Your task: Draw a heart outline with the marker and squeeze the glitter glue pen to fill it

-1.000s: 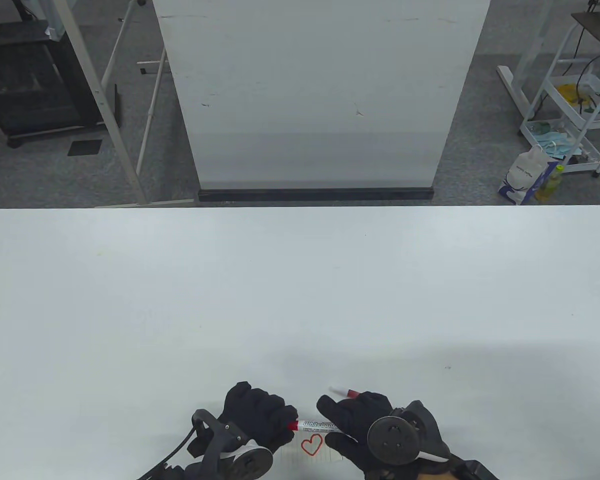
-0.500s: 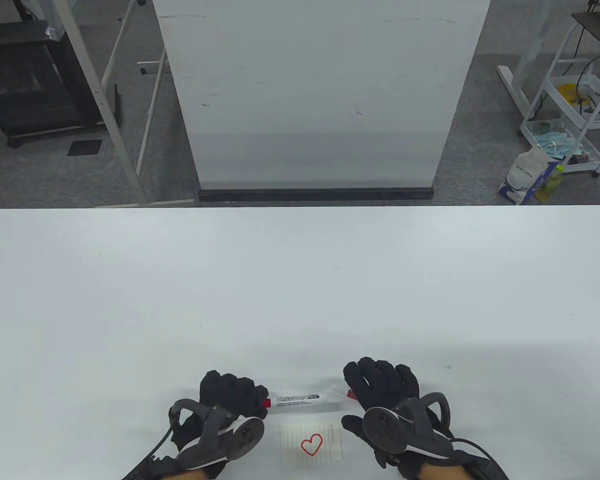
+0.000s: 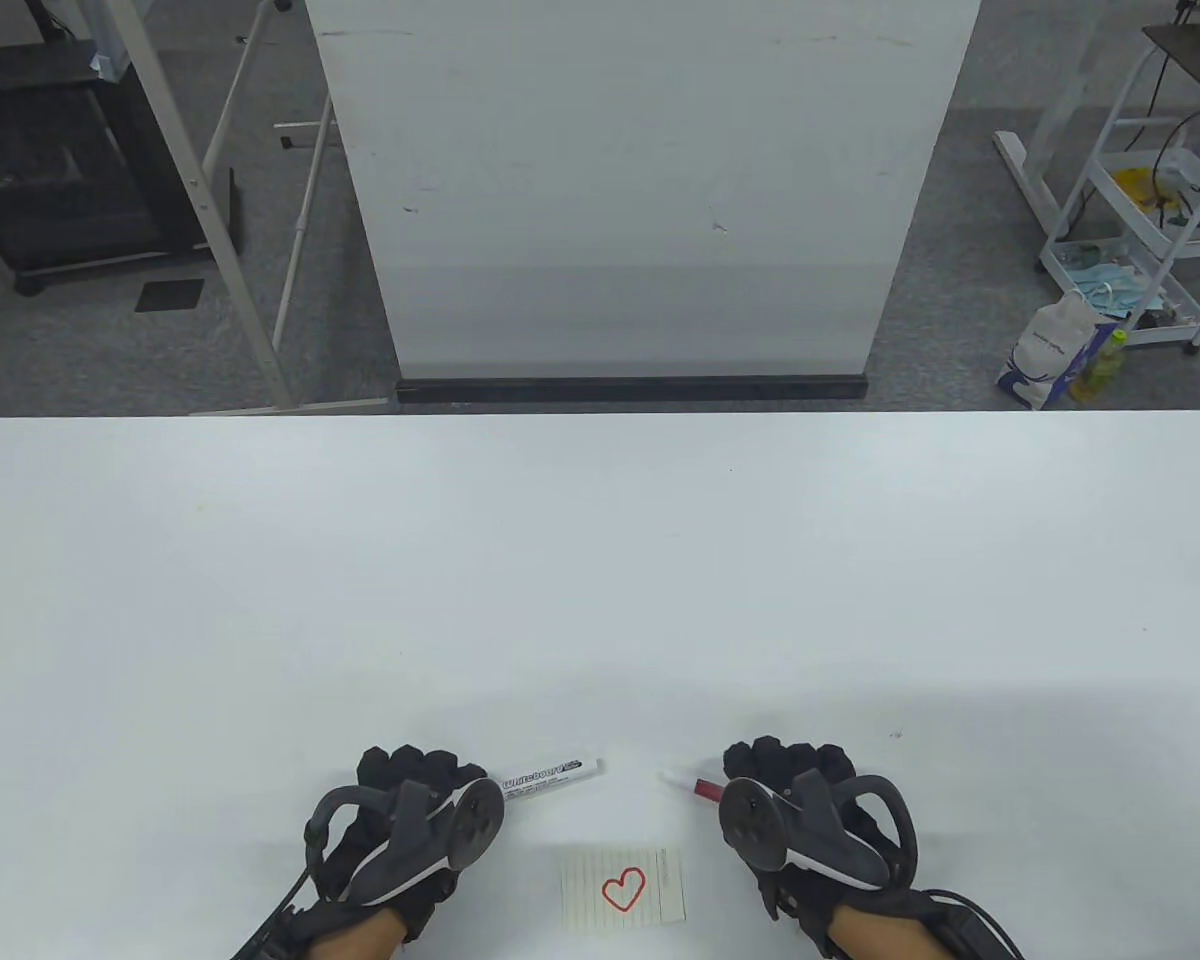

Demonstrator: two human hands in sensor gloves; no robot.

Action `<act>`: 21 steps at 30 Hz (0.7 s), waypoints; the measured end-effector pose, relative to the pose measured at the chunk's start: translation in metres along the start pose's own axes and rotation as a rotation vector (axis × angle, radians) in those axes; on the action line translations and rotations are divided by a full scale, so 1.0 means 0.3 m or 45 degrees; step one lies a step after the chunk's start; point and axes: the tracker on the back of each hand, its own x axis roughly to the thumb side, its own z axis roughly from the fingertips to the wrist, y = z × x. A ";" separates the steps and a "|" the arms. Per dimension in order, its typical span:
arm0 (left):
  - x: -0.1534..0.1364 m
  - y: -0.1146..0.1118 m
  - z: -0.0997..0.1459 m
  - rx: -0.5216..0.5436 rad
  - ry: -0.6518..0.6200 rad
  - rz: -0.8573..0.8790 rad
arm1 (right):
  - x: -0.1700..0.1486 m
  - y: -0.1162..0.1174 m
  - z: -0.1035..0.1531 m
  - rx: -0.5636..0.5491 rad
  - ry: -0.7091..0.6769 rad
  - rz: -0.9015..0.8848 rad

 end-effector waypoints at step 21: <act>0.025 0.054 0.054 0.218 -0.041 -0.025 | -0.003 0.034 -0.037 0.038 0.027 0.075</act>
